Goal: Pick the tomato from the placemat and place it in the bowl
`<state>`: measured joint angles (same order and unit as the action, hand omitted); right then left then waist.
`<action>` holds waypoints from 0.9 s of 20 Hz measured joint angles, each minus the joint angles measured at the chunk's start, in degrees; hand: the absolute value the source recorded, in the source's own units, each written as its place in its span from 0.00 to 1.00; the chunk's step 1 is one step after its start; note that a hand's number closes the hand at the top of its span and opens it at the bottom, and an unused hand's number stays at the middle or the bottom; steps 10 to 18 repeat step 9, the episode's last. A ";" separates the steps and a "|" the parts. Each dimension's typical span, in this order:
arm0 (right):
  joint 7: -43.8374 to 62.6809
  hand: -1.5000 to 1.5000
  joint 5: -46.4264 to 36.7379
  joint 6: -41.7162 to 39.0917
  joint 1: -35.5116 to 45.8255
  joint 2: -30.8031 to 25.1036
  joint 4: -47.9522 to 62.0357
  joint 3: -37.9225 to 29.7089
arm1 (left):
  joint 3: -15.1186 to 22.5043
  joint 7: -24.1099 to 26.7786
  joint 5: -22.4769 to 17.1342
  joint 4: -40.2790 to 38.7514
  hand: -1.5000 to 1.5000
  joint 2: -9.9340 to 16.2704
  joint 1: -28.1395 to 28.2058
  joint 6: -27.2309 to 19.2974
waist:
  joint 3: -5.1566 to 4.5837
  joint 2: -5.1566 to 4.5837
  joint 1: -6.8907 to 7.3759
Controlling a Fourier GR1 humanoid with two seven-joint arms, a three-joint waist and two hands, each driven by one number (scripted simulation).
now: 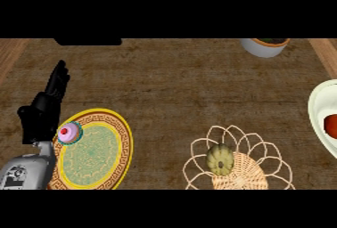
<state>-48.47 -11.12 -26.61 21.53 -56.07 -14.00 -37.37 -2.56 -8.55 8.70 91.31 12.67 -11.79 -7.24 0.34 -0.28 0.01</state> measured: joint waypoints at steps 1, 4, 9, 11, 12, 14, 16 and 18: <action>-0.30 0.00 0.01 -0.26 -1.10 0.09 -0.42 0.32 | -0.23 -0.34 -0.01 0.30 0.50 0.29 -0.05 0.06 | 0.03 0.04 -0.09; -0.95 0.00 0.74 -0.99 -3.83 0.04 -1.88 0.71 | -0.37 -0.51 0.09 0.19 0.50 0.07 0.16 -0.24 | 0.04 0.15 -0.53; -1.69 0.00 2.24 -1.47 -7.02 0.64 -4.19 1.35 | -0.27 -0.38 0.30 -0.17 0.50 0.00 0.11 -0.17 | 0.07 0.23 -0.83; -1.69 0.00 2.24 -1.47 -7.02 0.64 -4.19 1.35 | -0.27 -0.38 0.30 -0.17 0.50 0.00 0.11 -0.17 | 0.07 0.23 -0.83; -1.69 0.00 2.24 -1.47 -7.02 0.64 -4.19 1.35 | -0.27 -0.38 0.30 -0.17 0.50 0.00 0.11 -0.17 | 0.07 0.23 -0.83; -1.69 0.00 2.24 -1.47 -7.02 0.64 -4.19 1.35 | -0.27 -0.38 0.30 -0.17 0.50 0.00 0.11 -0.17 | 0.07 0.23 -0.83; -1.69 0.00 2.24 -1.47 -7.02 0.64 -4.19 1.35 | -0.27 -0.38 0.30 -0.17 0.50 0.00 0.11 -0.17 | 0.07 0.23 -0.83; -1.69 0.00 2.24 -1.47 -7.02 0.64 -4.19 1.35 | -0.27 -0.38 0.30 -0.17 0.50 0.00 0.11 -0.17 | 0.07 0.23 -0.83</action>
